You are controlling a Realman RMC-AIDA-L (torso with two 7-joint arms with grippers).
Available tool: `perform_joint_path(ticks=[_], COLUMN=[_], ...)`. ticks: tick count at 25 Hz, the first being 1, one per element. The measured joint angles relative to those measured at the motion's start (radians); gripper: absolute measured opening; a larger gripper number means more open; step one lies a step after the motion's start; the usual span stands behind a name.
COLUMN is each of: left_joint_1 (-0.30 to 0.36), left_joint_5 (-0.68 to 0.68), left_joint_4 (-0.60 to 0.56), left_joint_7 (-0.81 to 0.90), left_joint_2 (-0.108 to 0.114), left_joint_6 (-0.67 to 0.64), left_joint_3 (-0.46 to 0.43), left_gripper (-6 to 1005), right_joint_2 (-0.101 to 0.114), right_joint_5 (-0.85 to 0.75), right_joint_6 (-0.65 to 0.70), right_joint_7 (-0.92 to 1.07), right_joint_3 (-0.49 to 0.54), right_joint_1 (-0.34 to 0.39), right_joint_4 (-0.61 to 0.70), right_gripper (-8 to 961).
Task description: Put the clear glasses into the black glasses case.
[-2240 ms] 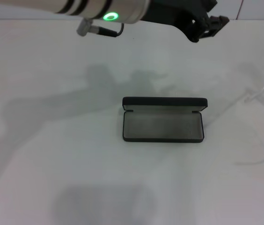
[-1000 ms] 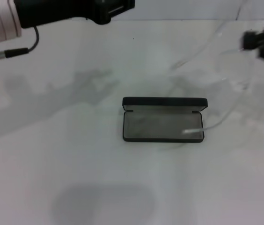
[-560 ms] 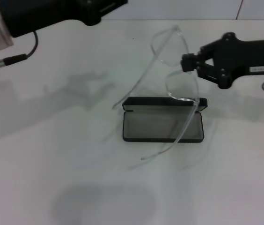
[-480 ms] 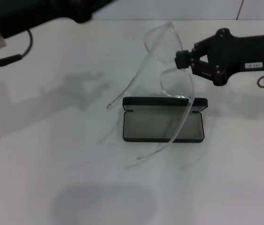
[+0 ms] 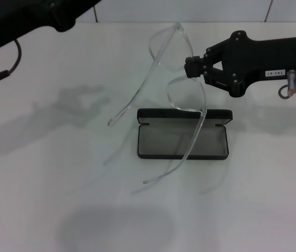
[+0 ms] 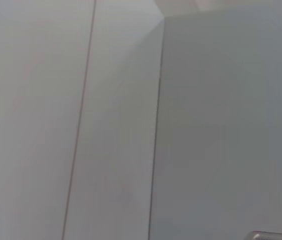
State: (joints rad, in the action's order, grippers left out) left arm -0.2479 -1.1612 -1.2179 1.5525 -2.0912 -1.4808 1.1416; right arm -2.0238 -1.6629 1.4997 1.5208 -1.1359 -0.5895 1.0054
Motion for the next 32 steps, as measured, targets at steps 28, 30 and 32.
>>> perform_joint_path(ticks=[28, 30, 32], left_joint_1=[-0.144, -0.144, -0.144], left_joint_5=[-0.106, -0.112, -0.115], left_joint_4=[0.16, 0.165, 0.169], left_joint_7=[-0.024, -0.027, -0.03], left_joint_2=[0.006, 0.005, 0.004], left_joint_6=[-0.158, -0.159, -0.159], left_joint_3=[0.009, 0.009, 0.009], left_gripper=[83, 83, 83], right_joint_2=[0.001, 0.001, 0.001], right_joint_5=[0.166, 0.172, 0.174], right_joint_6=[0.024, 0.025, 0.025], right_joint_7=[-0.101, -0.103, -0.106], right_joint_3=[-0.019, -0.019, -0.019], right_joint_1=[-0.01, -0.01, -0.01], right_joint_4=[-0.058, -0.059, -0.059], right_gripper=[49, 49, 49])
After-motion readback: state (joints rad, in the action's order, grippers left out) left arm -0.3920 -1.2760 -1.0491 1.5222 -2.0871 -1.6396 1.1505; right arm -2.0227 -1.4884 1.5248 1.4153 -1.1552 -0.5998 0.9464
